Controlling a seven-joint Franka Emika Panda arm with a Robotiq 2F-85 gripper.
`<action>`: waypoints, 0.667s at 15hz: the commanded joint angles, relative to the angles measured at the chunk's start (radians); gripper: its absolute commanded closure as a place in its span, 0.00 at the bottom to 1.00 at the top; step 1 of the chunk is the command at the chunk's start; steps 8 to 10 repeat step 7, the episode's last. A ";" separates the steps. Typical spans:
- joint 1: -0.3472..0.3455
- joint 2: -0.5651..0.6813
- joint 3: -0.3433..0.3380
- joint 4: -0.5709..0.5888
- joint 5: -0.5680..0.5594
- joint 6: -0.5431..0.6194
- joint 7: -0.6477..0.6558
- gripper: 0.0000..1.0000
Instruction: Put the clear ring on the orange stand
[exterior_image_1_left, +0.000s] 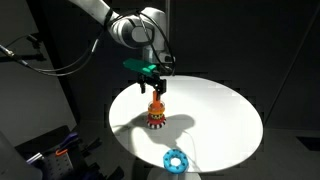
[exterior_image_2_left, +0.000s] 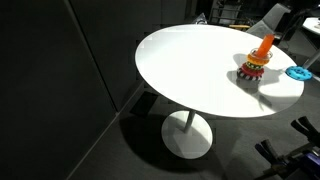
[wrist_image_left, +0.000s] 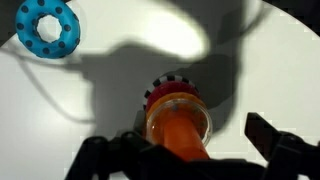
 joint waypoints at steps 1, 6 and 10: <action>0.000 -0.078 -0.011 -0.076 -0.001 0.042 0.037 0.00; 0.005 -0.040 -0.011 -0.045 0.000 0.023 0.018 0.00; 0.005 -0.038 -0.010 -0.045 0.000 0.023 0.018 0.00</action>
